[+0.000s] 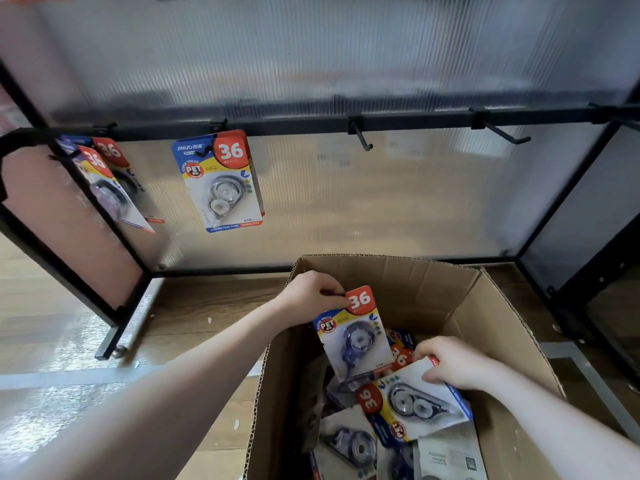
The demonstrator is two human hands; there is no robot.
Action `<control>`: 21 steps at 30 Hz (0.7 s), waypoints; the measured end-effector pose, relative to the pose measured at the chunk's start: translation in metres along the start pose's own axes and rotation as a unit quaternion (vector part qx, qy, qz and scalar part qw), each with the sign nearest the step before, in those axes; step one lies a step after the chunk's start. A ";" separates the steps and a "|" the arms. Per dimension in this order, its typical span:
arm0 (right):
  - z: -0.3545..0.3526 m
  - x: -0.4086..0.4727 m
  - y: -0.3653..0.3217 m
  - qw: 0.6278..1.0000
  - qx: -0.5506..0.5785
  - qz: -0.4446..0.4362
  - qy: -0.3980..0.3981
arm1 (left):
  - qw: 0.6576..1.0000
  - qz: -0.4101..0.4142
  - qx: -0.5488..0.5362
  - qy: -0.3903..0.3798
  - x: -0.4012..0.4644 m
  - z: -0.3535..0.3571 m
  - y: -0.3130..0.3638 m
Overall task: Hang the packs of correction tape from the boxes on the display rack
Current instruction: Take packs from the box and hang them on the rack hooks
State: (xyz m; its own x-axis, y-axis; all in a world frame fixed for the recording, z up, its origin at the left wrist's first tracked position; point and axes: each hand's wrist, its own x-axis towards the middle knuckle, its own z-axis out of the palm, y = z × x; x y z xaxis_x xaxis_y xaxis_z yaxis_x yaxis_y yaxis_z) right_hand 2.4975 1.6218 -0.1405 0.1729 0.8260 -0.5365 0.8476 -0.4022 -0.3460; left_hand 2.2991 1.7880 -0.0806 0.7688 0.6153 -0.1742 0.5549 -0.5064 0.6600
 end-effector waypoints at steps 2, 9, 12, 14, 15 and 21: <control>-0.016 -0.002 -0.002 0.999 0.009 0.011 0.037 | 0.999 -0.004 -0.033 0.010 -0.003 -0.012 0.006; -0.065 -0.012 -0.003 0.980 0.076 0.023 0.183 | 0.996 0.018 -0.054 0.070 -0.021 -0.065 0.019; -0.083 -0.022 -0.014 0.963 0.104 0.005 0.250 | 0.992 0.032 -0.060 0.102 -0.036 -0.088 0.021; -0.091 -0.031 -0.016 0.946 0.149 -0.016 0.288 | 0.989 0.031 -0.065 0.128 -0.047 -0.100 0.019; -0.095 -0.030 -0.024 0.935 0.180 -0.039 0.304 | 0.987 0.029 -0.064 0.147 -0.056 -0.110 0.013; -0.096 -0.029 -0.043 0.874 0.332 -0.082 0.345 | 0.977 0.032 -0.085 0.192 -0.081 -0.136 -0.014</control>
State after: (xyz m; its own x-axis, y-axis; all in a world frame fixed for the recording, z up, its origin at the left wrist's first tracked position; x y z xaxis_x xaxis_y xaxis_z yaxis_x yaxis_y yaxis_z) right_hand 2.5040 1.6532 -0.0359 0.5326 0.8431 0.0740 0.4502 -0.2082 -0.8683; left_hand 2.1860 1.8273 0.0233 0.6069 0.7829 0.1369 0.4230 -0.4640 0.7783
